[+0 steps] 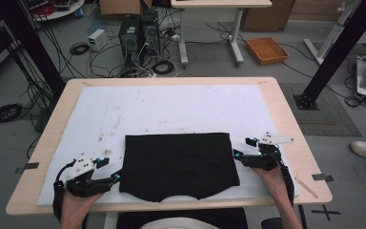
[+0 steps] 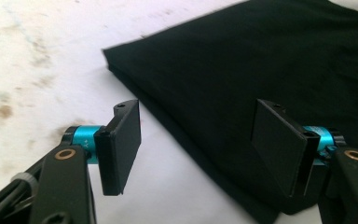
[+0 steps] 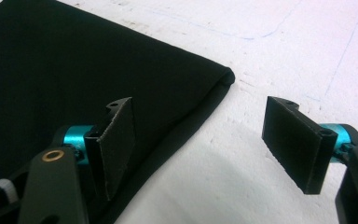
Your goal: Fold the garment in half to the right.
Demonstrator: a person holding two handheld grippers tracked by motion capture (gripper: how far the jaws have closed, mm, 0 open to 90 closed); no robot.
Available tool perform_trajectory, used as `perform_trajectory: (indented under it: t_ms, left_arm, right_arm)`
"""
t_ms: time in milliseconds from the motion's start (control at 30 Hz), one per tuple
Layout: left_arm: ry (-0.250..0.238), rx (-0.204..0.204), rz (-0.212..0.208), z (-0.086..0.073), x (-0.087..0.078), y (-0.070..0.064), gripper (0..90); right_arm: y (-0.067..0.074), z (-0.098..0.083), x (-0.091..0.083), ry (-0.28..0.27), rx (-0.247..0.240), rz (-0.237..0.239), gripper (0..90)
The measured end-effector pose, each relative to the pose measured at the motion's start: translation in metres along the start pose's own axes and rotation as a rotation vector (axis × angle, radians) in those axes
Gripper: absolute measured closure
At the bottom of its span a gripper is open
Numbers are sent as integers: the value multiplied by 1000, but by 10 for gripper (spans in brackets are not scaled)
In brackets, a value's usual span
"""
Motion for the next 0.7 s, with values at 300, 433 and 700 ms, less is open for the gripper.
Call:
perform_trajectory:
  t_ms: [300, 433, 700]
  left_arm:
    - [44, 1, -20, -11, 8, -17, 364]
    - [69, 3, -34, -18, 14, -19, 382]
    - [83, -20, -50, -30, 15, -22, 414]
  right_arm:
    - [-1, 2, 0, 5, 3, -10, 260]
    - [1, 8, -2, -3, -10, -10, 259]
    - [5, 17, -1, -12, -29, -10, 260]
Point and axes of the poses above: each handheld gripper's, and its own axes: x roughly forward along the jaws, z roughly out of its top, y roughly to its left, the point moved 7 cm from there along x, roughly forward along the jaws, and after that the axes turned 10 degrees about -z, right-handed, at the moved point
